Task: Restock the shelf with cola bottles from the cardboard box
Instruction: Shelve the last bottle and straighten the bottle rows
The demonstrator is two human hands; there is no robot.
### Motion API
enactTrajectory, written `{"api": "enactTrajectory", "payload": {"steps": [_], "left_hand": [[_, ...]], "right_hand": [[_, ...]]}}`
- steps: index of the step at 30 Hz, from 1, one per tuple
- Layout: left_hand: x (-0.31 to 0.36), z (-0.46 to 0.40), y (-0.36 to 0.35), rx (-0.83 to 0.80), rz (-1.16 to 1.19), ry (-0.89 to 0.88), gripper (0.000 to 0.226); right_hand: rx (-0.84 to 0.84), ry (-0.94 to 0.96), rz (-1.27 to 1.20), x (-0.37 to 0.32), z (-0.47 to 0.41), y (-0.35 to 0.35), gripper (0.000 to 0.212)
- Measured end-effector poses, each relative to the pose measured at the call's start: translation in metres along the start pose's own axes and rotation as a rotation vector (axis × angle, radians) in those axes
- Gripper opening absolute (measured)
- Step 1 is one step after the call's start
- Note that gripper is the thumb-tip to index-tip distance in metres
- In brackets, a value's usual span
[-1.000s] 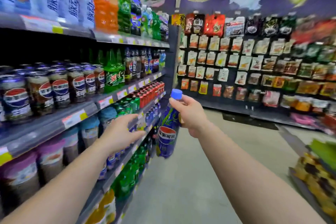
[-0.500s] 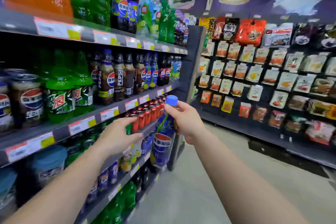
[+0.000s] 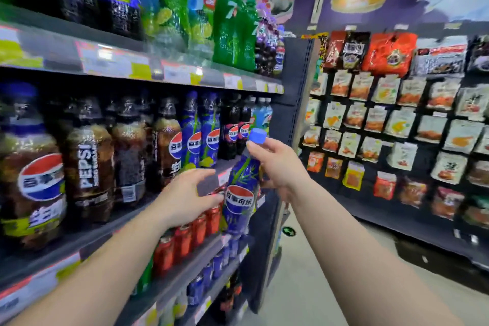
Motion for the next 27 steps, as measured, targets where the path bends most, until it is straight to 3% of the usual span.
{"api": "enactTrajectory", "payload": {"steps": [5,14,20,27], "left_hand": [[-0.008,-0.069,-0.027,0.04,-0.033,0.011,0.066],[-0.027,-0.145,-0.046,0.281,-0.169,0.222,0.064],[-0.03,-0.155,-0.051,0.455,-0.24,0.454,0.061],[-0.028,-0.15,-0.053,0.541,-0.269,0.54,0.06]], "right_hand": [[0.011,0.031,-0.019,0.011,-0.095,0.03,0.007],[-0.213,0.197,-0.155,0.026,-0.259,0.027,0.007],[-0.371,0.262,-0.249,0.034,-0.313,0.004,0.008],[-0.473,0.392,-0.214,0.034,-0.324,-0.023,0.013]]}}
Point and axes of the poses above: each hand's wrist, its own z-axis away from the middle knuckle, its own y-axis out of the back of the hand, x = y × z, the point moved 9 cm from there along -z, towards the middle knuckle, and after that the axes turned 1 degree about -z, right-handed, at the moved point
